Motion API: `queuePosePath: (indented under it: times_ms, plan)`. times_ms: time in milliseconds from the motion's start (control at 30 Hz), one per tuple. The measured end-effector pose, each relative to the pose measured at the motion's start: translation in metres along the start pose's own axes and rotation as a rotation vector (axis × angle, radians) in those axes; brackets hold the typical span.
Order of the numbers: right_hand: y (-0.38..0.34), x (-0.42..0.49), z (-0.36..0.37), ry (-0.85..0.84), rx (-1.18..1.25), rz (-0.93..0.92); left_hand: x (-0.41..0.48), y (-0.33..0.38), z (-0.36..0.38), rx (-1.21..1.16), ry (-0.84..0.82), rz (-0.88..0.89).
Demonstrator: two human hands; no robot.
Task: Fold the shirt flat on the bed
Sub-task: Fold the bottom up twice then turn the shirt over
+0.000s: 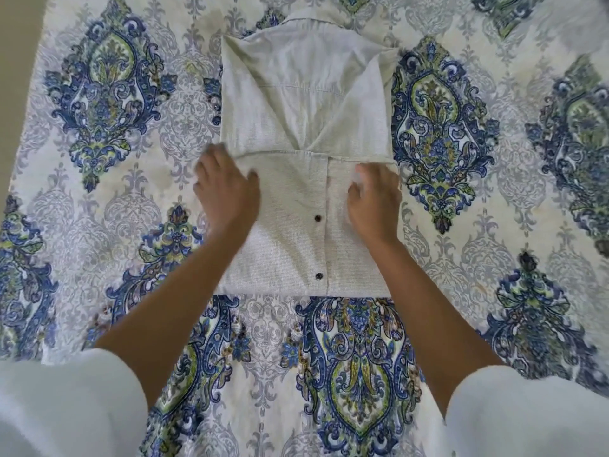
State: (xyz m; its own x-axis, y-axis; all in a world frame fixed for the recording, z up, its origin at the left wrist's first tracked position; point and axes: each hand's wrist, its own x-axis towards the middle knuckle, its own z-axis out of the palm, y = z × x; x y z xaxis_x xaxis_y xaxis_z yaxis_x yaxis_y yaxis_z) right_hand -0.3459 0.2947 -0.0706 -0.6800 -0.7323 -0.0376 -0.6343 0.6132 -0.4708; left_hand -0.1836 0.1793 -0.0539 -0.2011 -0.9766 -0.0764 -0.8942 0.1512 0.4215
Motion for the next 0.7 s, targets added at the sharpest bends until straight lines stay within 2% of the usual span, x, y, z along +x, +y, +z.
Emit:
queuePosePath:
  times_ms: [67, 133, 167, 300, 367, 433, 500, 600, 700]
  plan:
    - [0.014, -0.005, 0.004, -0.145, -0.106, -0.171, -0.020, 0.010, 0.016, 0.114, -0.146, 0.252]
    - [0.030, 0.002, 0.006, -0.305, -0.266, -0.224, -0.028, 0.002, 0.038, 0.224, -0.327, 0.467]
    - [0.038, 0.009, 0.005, -0.349, -0.323, -0.211, -0.027, -0.005, 0.045, 0.242, -0.363, 0.522]
    - [0.050, 0.028, -0.014, -0.302, -0.346, -0.112, -0.018, -0.022, 0.051, 0.340, -0.330, 0.546]
    - [0.046, 0.007, -0.014, -0.293, -0.379, -0.219, -0.025, -0.028, 0.047, 0.342, -0.328, 0.583]
    - [0.049, -0.020, -0.007, -0.382, -0.387, -0.331, -0.031, -0.041, 0.042, 0.367, -0.334, 0.592]
    - [0.060, -0.026, -0.003, -0.405, -0.368, -0.288, -0.029, -0.054, 0.037, 0.400, -0.341, 0.543]
    - [0.064, -0.017, -0.011, -0.340, -0.260, -0.130, -0.022, -0.068, 0.023, 0.426, -0.310, 0.501]
    - [0.059, -0.011, -0.023, -0.210, -0.206, -0.182, -0.011, -0.077, 0.003, 0.429, -0.260, 0.572]
